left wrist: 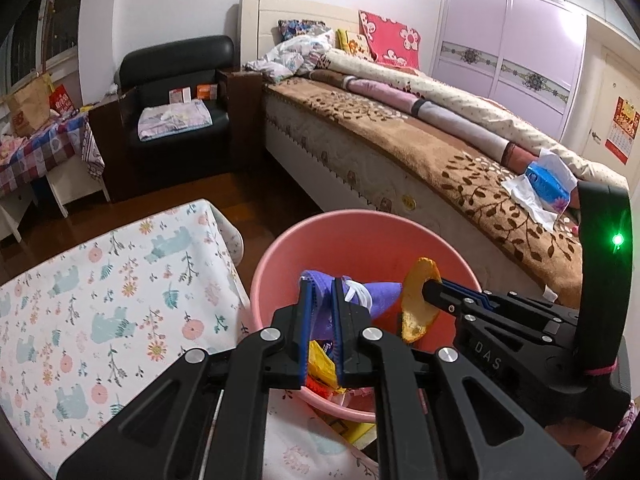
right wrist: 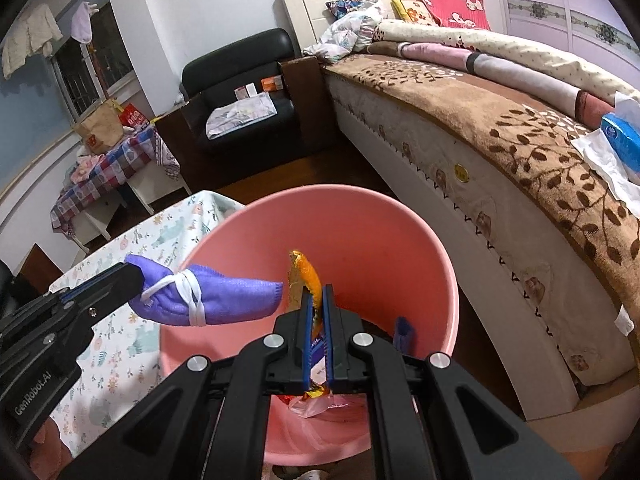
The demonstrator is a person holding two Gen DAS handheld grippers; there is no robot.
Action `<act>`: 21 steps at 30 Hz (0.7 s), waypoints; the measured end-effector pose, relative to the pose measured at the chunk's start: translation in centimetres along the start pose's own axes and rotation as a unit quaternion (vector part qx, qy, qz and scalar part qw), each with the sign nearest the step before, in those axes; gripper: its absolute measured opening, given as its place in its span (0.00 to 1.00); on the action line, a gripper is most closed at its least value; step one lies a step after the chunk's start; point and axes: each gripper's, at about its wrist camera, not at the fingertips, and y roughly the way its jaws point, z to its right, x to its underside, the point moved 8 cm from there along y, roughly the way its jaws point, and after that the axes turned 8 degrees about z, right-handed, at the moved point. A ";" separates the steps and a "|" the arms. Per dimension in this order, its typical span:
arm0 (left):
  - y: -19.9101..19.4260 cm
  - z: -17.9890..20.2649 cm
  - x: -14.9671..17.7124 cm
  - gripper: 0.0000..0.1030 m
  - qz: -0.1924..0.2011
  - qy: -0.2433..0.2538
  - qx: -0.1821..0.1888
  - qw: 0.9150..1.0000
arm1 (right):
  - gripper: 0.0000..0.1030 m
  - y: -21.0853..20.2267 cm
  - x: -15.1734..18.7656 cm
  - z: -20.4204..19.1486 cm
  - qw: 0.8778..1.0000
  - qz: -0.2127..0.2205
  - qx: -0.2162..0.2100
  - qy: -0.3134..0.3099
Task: Collect trash
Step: 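Carry the purple roll and bread crust over the pink bucket, then open both tools to drop the purple roll and bread crust into the bucket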
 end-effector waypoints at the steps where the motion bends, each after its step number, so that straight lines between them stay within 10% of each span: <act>1: 0.3 0.0 0.1 0.08 -0.003 -0.002 0.000 1.000 | 0.04 0.2 0.1 0.1 1.000 -0.002 0.001 0.000; 21: 2.7 0.9 1.8 0.16 -0.038 0.006 -0.001 0.999 | 0.04 2.1 1.5 1.9 1.000 -0.022 0.015 0.012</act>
